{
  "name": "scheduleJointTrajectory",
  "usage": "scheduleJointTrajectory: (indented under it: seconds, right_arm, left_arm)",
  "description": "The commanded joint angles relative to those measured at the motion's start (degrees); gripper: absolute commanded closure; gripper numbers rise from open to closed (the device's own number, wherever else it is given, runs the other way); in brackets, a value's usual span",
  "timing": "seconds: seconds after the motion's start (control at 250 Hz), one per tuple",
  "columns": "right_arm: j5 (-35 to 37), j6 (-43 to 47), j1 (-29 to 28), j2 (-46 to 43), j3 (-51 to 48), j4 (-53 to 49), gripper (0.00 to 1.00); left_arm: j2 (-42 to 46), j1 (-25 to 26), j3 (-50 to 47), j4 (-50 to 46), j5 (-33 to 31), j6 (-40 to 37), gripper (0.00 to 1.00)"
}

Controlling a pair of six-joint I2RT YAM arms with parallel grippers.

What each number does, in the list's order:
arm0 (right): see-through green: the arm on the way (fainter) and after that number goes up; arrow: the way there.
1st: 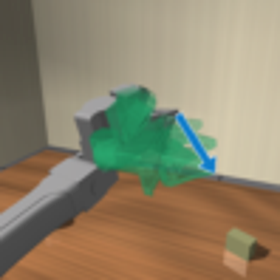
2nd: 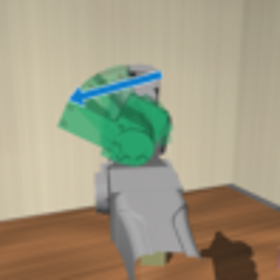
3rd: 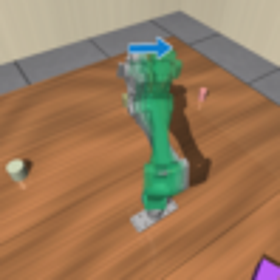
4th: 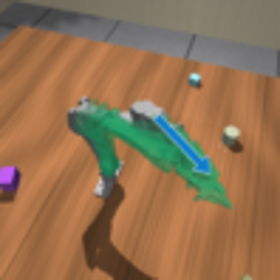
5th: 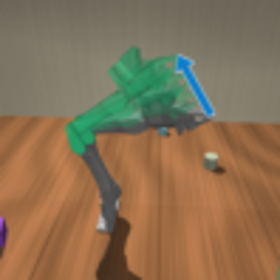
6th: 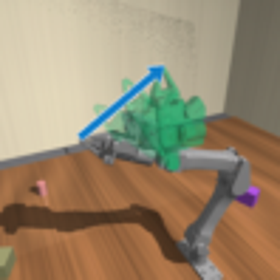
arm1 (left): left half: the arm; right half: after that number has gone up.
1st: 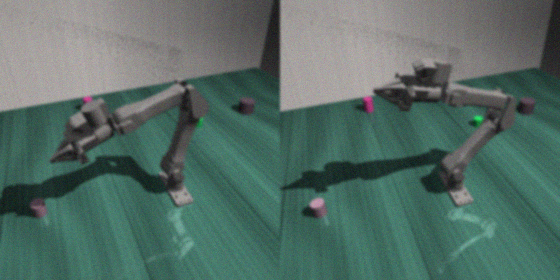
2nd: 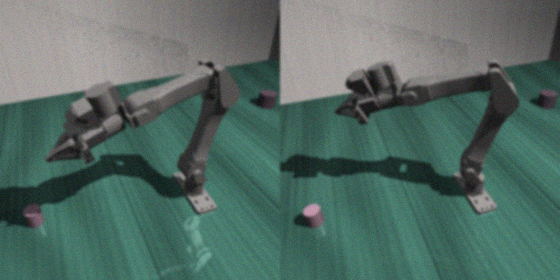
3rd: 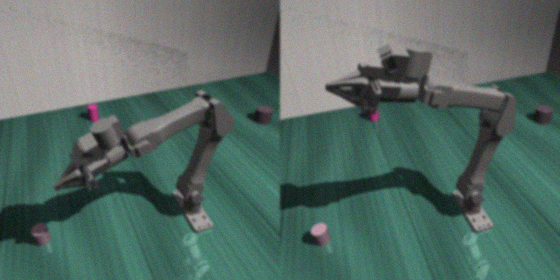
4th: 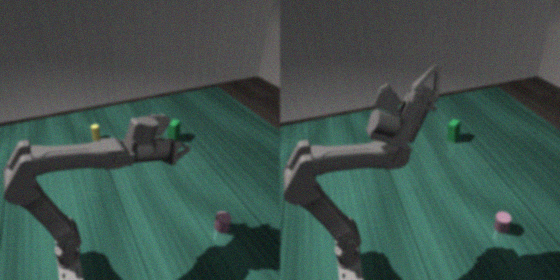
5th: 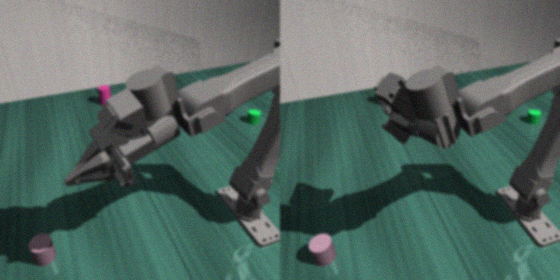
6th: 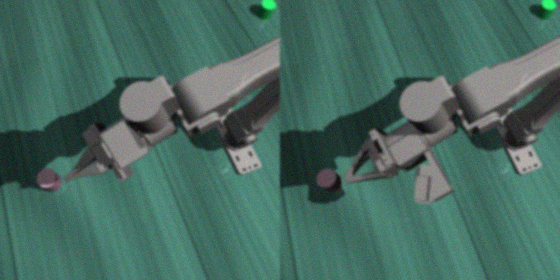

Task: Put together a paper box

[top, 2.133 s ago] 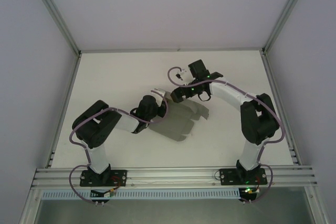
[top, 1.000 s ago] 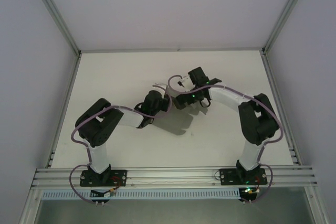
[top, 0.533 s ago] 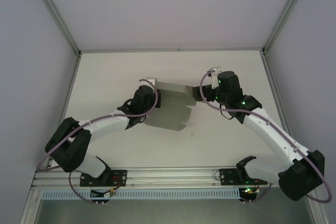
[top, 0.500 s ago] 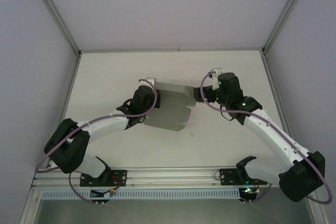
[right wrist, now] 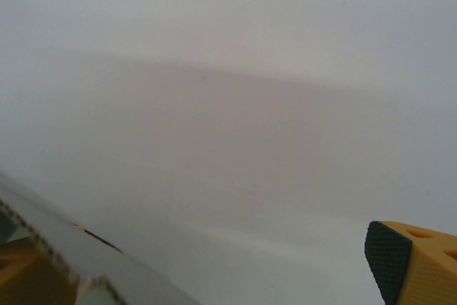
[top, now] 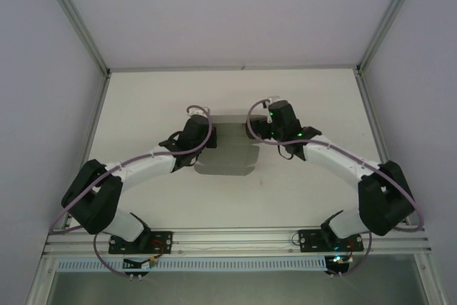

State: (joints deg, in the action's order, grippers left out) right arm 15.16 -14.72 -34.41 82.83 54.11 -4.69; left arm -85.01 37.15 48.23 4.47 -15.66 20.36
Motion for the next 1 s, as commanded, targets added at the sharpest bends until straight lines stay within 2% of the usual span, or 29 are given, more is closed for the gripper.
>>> scheduleJointTrajectory:
  seconds: [0.0, 0.092, 0.172, 0.315, 0.415, 0.531, 0.647, 0.826, 0.994]
  right_arm:
    - [12.8, -5.5, -2.4, 1.5, 2.2, 8.8, 0.0]
    - [13.3, -7.7, -2.5, 1.4, 0.7, 12.1, 0.0]
    - [14.1, -7.7, -2.6, 0.1, -0.1, 10.9, 0.0]
    - [16.5, -8.1, -2.4, -4.9, -2.6, 3.7, 0.0]
    - [13.9, -9.2, -1.7, -8.2, -4.9, -3.1, 0.0]
    - [14.6, -13.6, -0.6, -9.0, -5.4, -14.1, 0.0]
    - [13.5, -15.9, 1.0, -9.9, -7.1, -17.8, 0.0]
    - [8.7, -14.6, 2.3, -11.6, -10.1, -14.9, 0.0]
    - [5.1, -14.5, 3.1, -8.0, -9.4, -10.0, 0.0]
  left_arm:
    - [-1.1, 0.7, 3.2, -1.1, 1.5, 1.8, 1.0]
    - [-1.6, 0.8, 3.7, -1.4, 1.0, 2.4, 1.0]
    - [-1.7, 0.9, 4.2, -2.2, -0.7, 3.1, 1.0]
    - [-1.4, 0.7, 5.4, -4.5, -4.8, 3.4, 1.0]
    - [-1.0, 0.7, 5.8, -5.0, -5.9, 2.2, 1.0]
    - [-0.5, 0.6, 6.4, -6.4, -6.8, 0.8, 1.0]
    - [0.1, 0.4, 6.5, -7.5, -8.0, 0.2, 1.0]
    - [0.7, 0.2, 6.3, -8.2, -8.6, -0.6, 1.0]
    - [1.4, 0.2, 6.2, -8.1, -6.6, -0.9, 1.0]
